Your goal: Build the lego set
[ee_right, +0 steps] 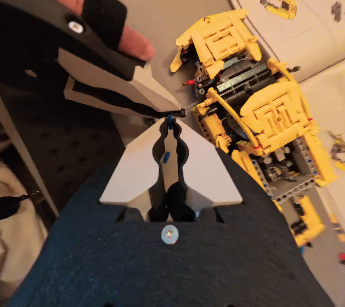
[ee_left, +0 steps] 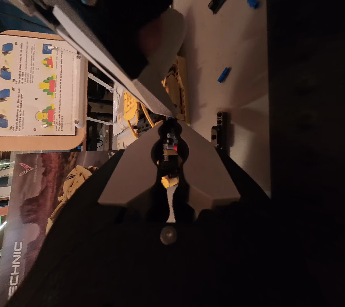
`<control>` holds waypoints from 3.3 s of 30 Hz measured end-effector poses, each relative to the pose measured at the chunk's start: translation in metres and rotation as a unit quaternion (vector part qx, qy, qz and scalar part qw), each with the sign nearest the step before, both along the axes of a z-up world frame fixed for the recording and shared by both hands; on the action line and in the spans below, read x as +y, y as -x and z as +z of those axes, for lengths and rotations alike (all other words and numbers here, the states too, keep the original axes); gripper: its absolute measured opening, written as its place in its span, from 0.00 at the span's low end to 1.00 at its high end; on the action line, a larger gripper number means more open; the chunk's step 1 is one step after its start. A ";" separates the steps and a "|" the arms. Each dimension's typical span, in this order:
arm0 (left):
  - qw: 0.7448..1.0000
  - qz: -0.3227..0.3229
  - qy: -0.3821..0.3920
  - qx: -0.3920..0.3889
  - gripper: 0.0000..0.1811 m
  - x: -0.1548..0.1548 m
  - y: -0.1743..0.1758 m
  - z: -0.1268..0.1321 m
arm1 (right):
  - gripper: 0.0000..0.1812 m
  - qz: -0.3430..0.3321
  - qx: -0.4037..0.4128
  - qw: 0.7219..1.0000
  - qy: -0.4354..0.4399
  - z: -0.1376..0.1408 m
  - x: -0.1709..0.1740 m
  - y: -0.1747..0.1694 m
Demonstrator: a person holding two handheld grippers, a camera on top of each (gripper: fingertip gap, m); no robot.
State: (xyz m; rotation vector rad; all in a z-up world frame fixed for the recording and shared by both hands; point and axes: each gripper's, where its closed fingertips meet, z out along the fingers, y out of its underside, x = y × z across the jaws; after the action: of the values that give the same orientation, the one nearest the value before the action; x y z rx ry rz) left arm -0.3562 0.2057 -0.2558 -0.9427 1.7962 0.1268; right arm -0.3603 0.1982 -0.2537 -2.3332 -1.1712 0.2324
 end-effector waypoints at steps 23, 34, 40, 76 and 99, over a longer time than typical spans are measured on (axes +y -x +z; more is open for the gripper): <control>0.986 -0.049 0.149 -0.058 0.04 -0.013 0.000 0.005 | 0.08 0.080 0.086 0.993 -0.011 -0.049 -0.025 -0.081; 0.982 -0.056 0.170 -0.061 0.04 -0.014 -0.001 0.004 | 0.06 0.103 0.080 0.991 -0.040 -0.050 -0.028 -0.080; 0.982 -0.057 0.173 -0.058 0.04 -0.015 -0.001 0.002 | 0.06 0.101 0.085 0.990 -0.044 -0.050 -0.028 -0.083; 0.999 -0.034 0.031 0.030 0.04 -0.014 -0.001 -0.016 | 0.02 0.008 0.031 0.999 0.031 -0.002 -0.010 0.002; 0.950 -0.035 0.296 -0.090 0.04 -0.014 -0.002 0.007 | 0.02 -0.007 0.210 0.974 -0.086 0.019 -0.008 -0.002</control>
State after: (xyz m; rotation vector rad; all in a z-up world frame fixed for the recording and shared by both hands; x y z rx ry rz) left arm -0.3538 0.1913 -0.2492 -1.2563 1.7183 -0.5588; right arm -0.3582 0.1899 -0.2345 -2.0107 -0.9239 0.5649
